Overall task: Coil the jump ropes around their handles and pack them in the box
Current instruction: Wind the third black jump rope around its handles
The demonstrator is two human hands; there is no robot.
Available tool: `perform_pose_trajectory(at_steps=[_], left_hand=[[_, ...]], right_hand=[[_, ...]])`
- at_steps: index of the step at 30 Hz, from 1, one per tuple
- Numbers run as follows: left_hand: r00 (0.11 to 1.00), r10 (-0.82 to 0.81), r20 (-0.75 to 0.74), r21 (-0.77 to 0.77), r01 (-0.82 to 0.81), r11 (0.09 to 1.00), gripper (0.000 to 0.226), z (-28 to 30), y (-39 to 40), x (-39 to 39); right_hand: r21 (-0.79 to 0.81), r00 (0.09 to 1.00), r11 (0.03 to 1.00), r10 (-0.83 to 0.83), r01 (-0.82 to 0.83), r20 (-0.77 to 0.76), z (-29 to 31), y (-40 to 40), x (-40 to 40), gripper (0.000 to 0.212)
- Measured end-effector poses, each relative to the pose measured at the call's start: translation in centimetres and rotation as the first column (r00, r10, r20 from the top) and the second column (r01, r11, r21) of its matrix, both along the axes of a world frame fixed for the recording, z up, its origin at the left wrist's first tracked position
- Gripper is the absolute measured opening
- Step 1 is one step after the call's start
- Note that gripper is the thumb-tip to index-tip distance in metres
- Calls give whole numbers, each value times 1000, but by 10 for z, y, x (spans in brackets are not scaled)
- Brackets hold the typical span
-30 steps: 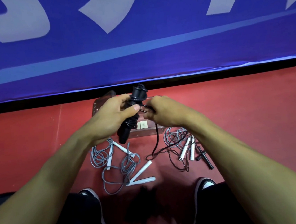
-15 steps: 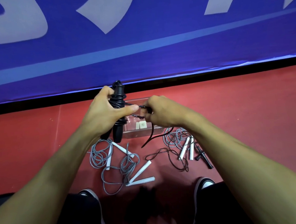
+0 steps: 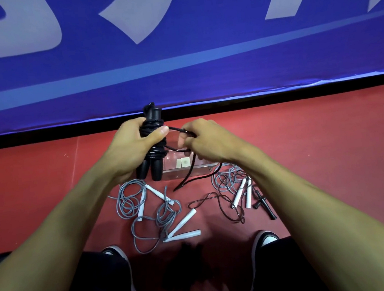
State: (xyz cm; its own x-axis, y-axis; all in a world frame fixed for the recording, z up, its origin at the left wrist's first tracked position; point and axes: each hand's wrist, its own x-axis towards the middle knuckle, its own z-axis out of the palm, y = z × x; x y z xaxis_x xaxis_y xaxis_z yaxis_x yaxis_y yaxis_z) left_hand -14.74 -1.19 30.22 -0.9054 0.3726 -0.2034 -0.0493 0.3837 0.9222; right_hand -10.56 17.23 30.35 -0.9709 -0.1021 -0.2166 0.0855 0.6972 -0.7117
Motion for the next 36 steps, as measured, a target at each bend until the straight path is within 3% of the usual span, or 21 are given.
perform_pose_trajectory(at_steps=[3, 7, 14, 17, 24, 28, 30, 34, 36], left_hand=[[991, 81, -108, -135, -95, 986, 33, -4, -2, -2], [990, 105, -92, -136, -117, 984, 48, -4, -6, -3], [982, 134, -130, -126, -150, 981, 53, -7, -5, -3], [983, 153, -100, -67, -160, 985, 57, -7, -3, -3], [980, 42, 193, 52, -53, 997, 21, -11, 8, 1], [993, -66, 96, 39, 63, 997, 7, -11, 4, 1], [997, -67, 48, 32, 65, 997, 17, -8, 2, 1], [999, 24, -26, 5, -24, 1000, 64, -3, 0, 1], [999, 39, -23, 0, -39, 999, 76, -3, 1, 1]], right_hand=[[0, 1000, 1000, 13, -13, 18, -2, 1, 2, 35], [-11, 1000, 1000, 13, -13, -5, -1, 3, 2, 42], [1, 999, 999, 33, -33, -12, -5, 0, 1, 8], [48, 997, 997, 57, -55, -44, -3, -1, -2, 32], [94, 998, 994, 57, -59, 24, -10, 6, -2, 22], [83, 999, 996, 44, -43, -8, -8, 5, -3, 25], [63, 998, 996, 63, -61, -29, -5, 3, -3, 29], [18, 992, 994, 110, -109, -64, -3, -5, -2, 34], [24, 988, 991, 130, -129, -87, -3, -7, -1, 33]])
